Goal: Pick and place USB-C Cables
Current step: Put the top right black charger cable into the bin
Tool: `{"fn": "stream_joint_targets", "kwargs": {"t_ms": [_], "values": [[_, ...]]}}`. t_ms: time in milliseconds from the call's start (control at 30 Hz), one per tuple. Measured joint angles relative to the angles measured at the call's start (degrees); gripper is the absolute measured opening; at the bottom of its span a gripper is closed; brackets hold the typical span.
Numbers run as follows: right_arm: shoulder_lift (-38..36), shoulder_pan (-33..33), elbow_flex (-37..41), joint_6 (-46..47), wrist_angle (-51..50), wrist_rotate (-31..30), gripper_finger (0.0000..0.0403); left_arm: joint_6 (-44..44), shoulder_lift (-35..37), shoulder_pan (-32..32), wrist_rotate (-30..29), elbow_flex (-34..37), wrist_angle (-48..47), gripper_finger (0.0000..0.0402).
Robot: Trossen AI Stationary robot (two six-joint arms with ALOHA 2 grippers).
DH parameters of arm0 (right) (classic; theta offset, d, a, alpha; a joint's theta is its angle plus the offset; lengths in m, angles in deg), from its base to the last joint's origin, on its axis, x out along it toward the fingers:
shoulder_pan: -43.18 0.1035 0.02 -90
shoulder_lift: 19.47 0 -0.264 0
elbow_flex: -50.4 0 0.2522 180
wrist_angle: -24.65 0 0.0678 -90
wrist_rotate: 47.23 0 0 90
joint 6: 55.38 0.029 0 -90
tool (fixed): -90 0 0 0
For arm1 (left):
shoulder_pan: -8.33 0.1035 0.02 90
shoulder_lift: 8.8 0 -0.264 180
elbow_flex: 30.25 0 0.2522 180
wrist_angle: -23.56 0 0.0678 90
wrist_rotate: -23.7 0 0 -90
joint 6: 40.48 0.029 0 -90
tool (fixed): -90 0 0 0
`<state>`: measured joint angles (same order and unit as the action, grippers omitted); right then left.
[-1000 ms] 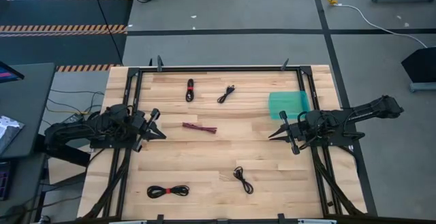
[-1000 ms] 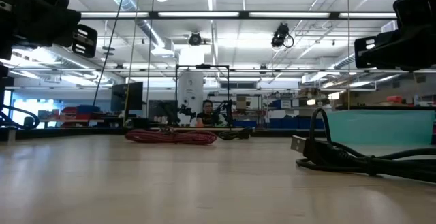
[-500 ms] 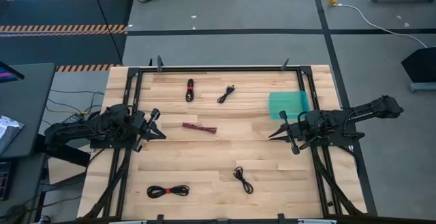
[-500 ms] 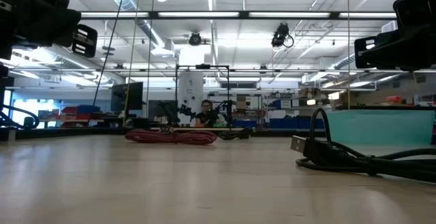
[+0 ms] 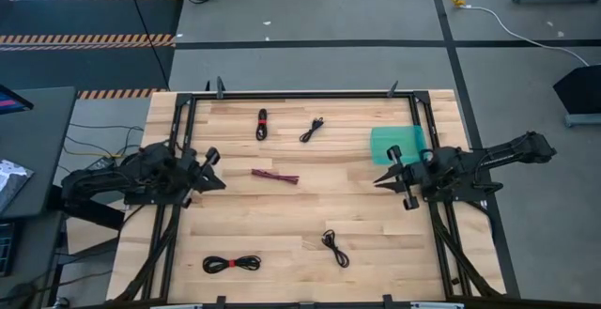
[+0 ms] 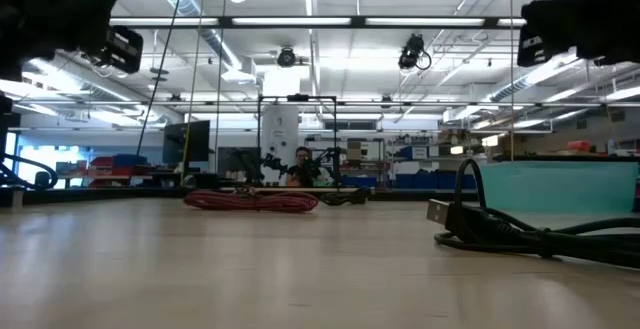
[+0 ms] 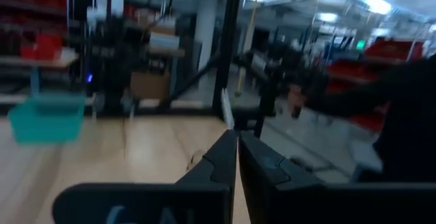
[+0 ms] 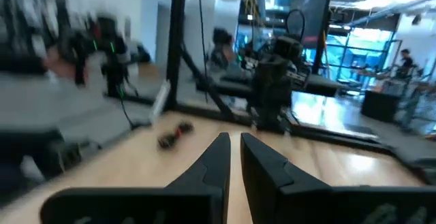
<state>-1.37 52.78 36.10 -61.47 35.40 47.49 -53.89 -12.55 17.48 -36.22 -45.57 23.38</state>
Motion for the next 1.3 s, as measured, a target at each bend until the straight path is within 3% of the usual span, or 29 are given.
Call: {"fn": "stream_joint_targets", "kwargs": {"t_ms": [267, 533, 700, 800, 1100, 1300], "values": [[0.0, 0.0, 0.0, 21.2, 10.6, 0.3, 0.0043, -6.9, 0.0, 0.0, 0.0, 0.0, 13.4, 0.0025], [0.0, 0.0, 0.0, 20.7, 14.0, -1.1, 0.0043, -8.4, 0.0, 0.0, 0.0, 0.0, 19.3, 0.0025], [0.3, -0.3, -1.5, 14.6, 14.7, -10.1, 0.0051, -10.0, 0.0, 0.0, -0.1, 0.0, 24.3, 0.0025], [2.2, -1.5, -5.9, 11.5, 10.6, -11.0, 0.0076, -13.5, 0.0, 0.0, -1.2, 0.0, 27.0, 0.0025], [21.3, -9.2, -28.9, 5.7, -13.6, -12.7, 0.0205, -14.4, 0.0, 0.0, -2.6, 0.0, 27.3, 0.0025], [38.6, -16.8, -44.1, -0.2, -26.2, -10.2, 0.0245, -11.0, 0.0, 0.0, -2.4, 0.0, 19.6, 0.0025]]}}
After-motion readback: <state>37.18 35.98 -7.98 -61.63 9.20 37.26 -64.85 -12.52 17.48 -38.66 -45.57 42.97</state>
